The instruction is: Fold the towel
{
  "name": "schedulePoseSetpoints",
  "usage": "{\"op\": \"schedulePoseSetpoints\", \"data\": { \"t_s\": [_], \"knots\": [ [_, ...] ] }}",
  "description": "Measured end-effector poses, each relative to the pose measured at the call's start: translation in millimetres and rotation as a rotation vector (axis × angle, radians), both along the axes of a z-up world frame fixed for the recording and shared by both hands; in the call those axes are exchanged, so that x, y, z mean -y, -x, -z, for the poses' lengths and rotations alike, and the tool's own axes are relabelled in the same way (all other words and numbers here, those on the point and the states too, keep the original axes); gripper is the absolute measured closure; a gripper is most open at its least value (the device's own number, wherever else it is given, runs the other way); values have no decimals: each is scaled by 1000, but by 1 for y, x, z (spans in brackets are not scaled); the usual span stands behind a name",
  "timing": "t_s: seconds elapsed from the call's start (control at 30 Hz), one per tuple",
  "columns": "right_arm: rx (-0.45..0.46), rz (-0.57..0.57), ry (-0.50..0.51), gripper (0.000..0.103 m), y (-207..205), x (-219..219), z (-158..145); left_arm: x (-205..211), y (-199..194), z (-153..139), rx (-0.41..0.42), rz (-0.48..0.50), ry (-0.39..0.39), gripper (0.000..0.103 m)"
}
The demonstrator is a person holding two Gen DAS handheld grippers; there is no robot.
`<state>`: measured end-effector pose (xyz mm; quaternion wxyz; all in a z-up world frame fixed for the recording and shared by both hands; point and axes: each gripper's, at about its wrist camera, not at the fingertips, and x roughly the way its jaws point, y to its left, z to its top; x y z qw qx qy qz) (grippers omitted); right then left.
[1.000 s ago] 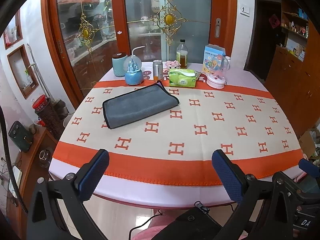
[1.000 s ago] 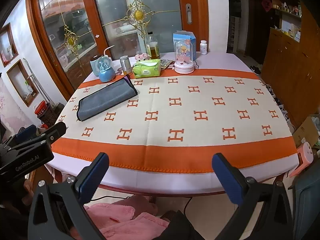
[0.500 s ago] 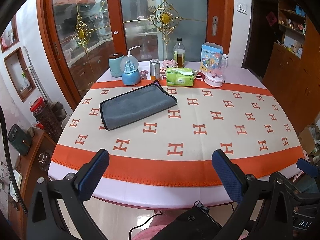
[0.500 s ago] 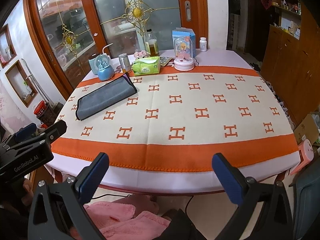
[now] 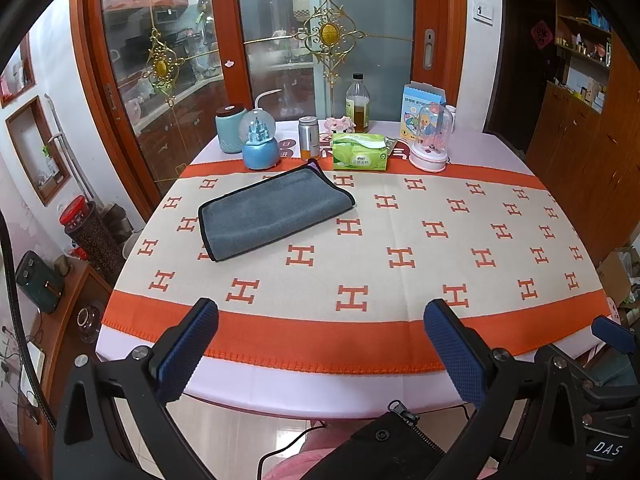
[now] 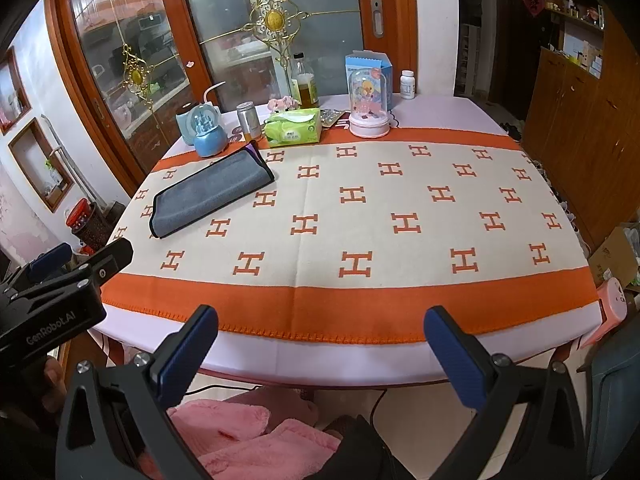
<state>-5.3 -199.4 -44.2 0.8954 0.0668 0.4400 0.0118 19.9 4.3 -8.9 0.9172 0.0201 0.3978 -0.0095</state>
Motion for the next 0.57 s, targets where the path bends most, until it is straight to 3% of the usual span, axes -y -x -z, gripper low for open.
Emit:
{"op": "schedulePoseSetpoints", "data": {
  "t_s": [0.57],
  "knots": [
    [-4, 0, -1, 0, -1, 2, 1, 0, -1, 1, -2, 3, -1, 1]
  ]
}}
